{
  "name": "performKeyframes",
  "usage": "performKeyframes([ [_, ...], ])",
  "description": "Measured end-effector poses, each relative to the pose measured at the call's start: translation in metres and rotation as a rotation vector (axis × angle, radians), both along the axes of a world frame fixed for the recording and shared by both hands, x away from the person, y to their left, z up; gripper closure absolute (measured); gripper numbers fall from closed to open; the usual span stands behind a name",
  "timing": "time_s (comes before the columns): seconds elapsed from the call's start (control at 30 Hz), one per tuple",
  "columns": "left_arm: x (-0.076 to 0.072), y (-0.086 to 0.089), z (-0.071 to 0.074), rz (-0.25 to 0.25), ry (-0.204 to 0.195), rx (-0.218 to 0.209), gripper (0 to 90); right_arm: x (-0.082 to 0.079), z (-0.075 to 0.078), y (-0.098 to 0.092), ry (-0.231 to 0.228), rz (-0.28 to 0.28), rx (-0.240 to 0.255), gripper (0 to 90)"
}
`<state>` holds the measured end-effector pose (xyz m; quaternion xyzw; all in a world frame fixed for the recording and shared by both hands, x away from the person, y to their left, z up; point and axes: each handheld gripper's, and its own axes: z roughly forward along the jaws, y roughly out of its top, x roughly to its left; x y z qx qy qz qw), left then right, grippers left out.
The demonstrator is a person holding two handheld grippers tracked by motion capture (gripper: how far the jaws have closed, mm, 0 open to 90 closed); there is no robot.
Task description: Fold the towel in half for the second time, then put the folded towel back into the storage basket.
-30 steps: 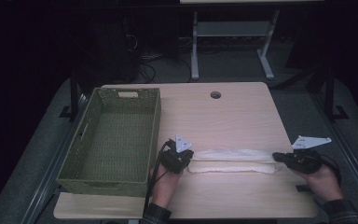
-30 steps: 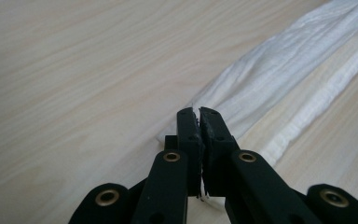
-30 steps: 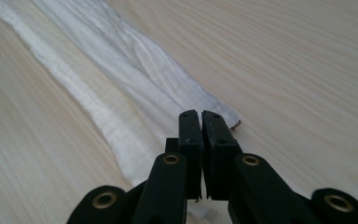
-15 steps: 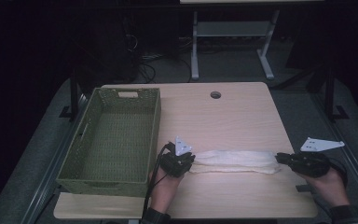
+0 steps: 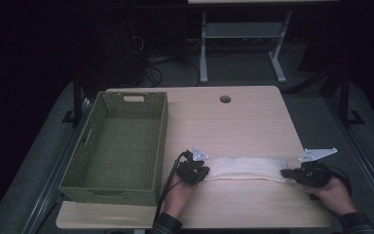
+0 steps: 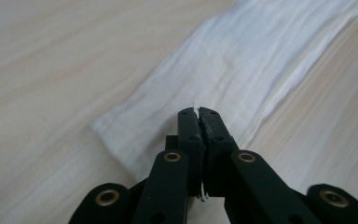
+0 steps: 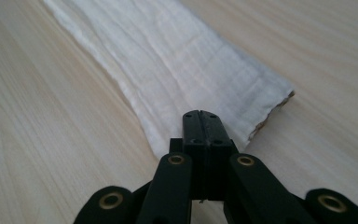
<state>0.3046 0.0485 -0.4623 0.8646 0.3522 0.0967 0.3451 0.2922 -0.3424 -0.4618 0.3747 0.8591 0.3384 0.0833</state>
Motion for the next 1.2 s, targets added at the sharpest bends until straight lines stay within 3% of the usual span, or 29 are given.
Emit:
performKeyframes([
  [0.1,0.001,0.005,0.001,0.006,-0.027,0.040,89.7,-0.001,-0.002,-0.001,0.017,0.000,-0.003,89.8],
  [0.2,0.003,0.006,0.002,0.008,-0.015,0.035,89.5,0.000,-0.002,0.000,0.022,-0.001,-0.002,89.8],
  [0.37,0.002,0.002,0.010,-0.004,-0.010,0.007,70.1,0.000,-0.001,0.001,0.024,-0.008,-0.013,89.7],
  [0.43,0.005,0.001,0.013,-0.021,0.009,-0.035,63.7,0.000,-0.001,0.002,0.020,-0.008,-0.016,89.7],
  [0.5,0.008,-0.001,0.015,-0.037,0.006,-0.022,56.9,0.000,-0.001,0.003,0.023,-0.015,-0.018,89.7],
  [0.63,0.012,-0.004,0.019,-0.080,0.015,-0.038,46.4,0.003,0.000,0.006,0.011,-0.025,-0.042,89.7],
  [0.7,0.013,-0.004,0.022,-0.111,0.014,-0.034,44.3,0.005,0.000,0.008,0.009,-0.035,-0.043,89.7],
  [0.97,0.011,-0.003,0.025,-0.150,0.007,-0.054,37.2,0.025,0.001,0.016,0.004,-0.081,-0.065,89.7],
  [1.2,0.008,0.000,0.025,-0.141,-0.012,-0.059,35.0,0.046,0.001,0.023,0.004,-0.110,-0.079,89.6],
])
